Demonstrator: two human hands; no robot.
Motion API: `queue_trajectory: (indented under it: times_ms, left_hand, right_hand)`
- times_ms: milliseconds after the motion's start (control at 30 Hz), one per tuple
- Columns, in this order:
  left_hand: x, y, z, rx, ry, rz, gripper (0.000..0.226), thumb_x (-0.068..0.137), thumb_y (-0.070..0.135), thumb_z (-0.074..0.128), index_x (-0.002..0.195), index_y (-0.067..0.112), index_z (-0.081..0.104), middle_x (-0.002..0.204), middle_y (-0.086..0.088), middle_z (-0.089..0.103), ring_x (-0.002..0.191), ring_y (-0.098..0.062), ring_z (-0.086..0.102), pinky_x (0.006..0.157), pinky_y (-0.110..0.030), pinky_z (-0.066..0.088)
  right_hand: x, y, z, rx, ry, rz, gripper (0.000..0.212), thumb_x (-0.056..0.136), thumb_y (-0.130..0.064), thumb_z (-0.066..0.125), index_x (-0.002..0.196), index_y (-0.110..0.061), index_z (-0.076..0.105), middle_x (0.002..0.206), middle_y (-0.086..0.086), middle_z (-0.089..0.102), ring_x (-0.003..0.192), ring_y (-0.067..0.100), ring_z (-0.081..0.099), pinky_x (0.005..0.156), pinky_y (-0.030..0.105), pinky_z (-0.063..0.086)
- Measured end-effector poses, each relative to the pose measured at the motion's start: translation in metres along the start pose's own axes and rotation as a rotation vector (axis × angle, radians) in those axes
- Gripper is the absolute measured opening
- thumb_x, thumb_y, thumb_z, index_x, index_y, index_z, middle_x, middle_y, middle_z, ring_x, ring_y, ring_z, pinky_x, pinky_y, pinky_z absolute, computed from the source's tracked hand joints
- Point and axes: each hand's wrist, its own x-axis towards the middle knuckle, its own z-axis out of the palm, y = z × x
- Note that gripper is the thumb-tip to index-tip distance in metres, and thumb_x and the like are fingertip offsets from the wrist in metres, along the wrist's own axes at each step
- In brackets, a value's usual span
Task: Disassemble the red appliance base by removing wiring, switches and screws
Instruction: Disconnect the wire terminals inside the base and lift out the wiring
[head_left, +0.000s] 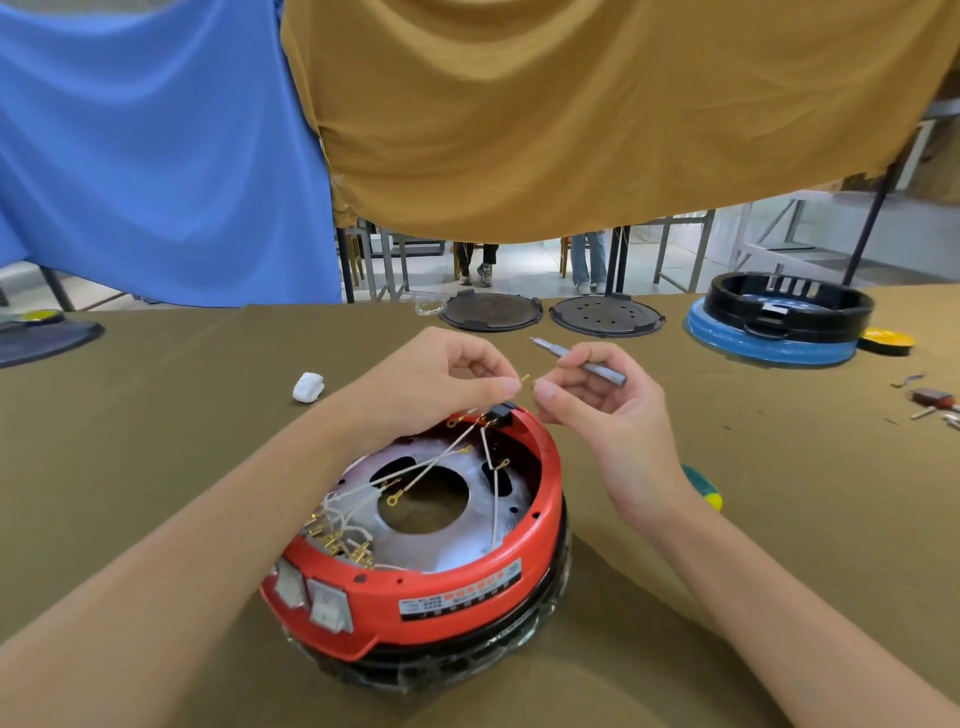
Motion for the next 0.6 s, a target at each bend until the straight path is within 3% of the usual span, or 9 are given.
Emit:
queue_trajectory:
  times_ms: [133, 300, 367, 433, 533, 600]
  left_hand:
    - [-0.001, 0.003, 0.008, 0.031, -0.018, 0.022, 0.006, 0.088, 0.023, 0.072, 0.088, 0.018, 0.074, 0.080, -0.002, 0.072, 0.073, -0.008, 0.064, 0.076, -0.023, 0.053]
    - [-0.003, 0.000, 0.006, 0.017, 0.066, -0.033, 0.010, 0.088, 0.032, 0.071, 0.087, 0.023, 0.073, 0.077, 0.003, 0.073, 0.070, -0.005, 0.066, 0.071, -0.017, 0.053]
    - [-0.007, -0.006, -0.010, 0.199, 0.160, -0.022, 0.005, 0.089, 0.034, 0.069, 0.090, 0.029, 0.071, 0.081, 0.012, 0.072, 0.075, 0.003, 0.064, 0.072, -0.011, 0.049]
    - [-0.014, -0.018, -0.030, 0.414, 0.219, -0.071, 0.009, 0.091, 0.032, 0.066, 0.100, 0.030, 0.066, 0.092, 0.016, 0.067, 0.086, 0.003, 0.062, 0.081, -0.018, 0.048]
    - [-0.027, -0.041, -0.053, 0.464, 0.118, -0.269, 0.024, 0.093, 0.033, 0.064, 0.116, 0.032, 0.059, 0.113, 0.009, 0.062, 0.103, -0.008, 0.060, 0.096, -0.034, 0.047]
    - [-0.034, -0.051, -0.056, 0.369, 0.025, -0.334, 0.020, 0.096, 0.029, 0.060, 0.113, 0.039, 0.060, 0.112, 0.010, 0.066, 0.101, -0.007, 0.064, 0.094, -0.035, 0.049]
  right_hand:
    - [-0.001, -0.001, 0.001, 0.064, -0.016, 0.027, 0.022, 0.084, 0.008, 0.071, 0.098, -0.003, 0.058, 0.083, 0.020, 0.068, 0.074, 0.024, 0.067, 0.068, 0.030, 0.058]
    - [0.006, 0.000, -0.005, 0.140, 0.082, 0.092, 0.021, 0.087, 0.007, 0.067, 0.097, -0.010, 0.059, 0.080, 0.009, 0.069, 0.075, 0.020, 0.070, 0.071, 0.031, 0.058]
    - [0.012, -0.002, -0.014, 0.229, 0.138, 0.118, 0.023, 0.089, 0.008, 0.065, 0.100, -0.011, 0.056, 0.081, 0.010, 0.070, 0.081, 0.025, 0.073, 0.074, 0.032, 0.059]
    - [0.017, -0.005, -0.023, 0.286, 0.177, 0.134, 0.025, 0.090, 0.009, 0.062, 0.103, -0.010, 0.054, 0.082, 0.011, 0.071, 0.085, 0.030, 0.074, 0.073, 0.032, 0.060]
    - [0.023, -0.003, -0.031, 0.222, 0.239, 0.138, 0.027, 0.089, 0.010, 0.062, 0.104, -0.010, 0.053, 0.078, 0.009, 0.069, 0.079, 0.026, 0.074, 0.066, 0.028, 0.059]
    - [0.026, 0.000, -0.036, 0.071, 0.300, 0.154, 0.027, 0.088, 0.006, 0.065, 0.104, -0.013, 0.055, 0.079, 0.006, 0.069, 0.075, 0.021, 0.072, 0.063, 0.025, 0.058]
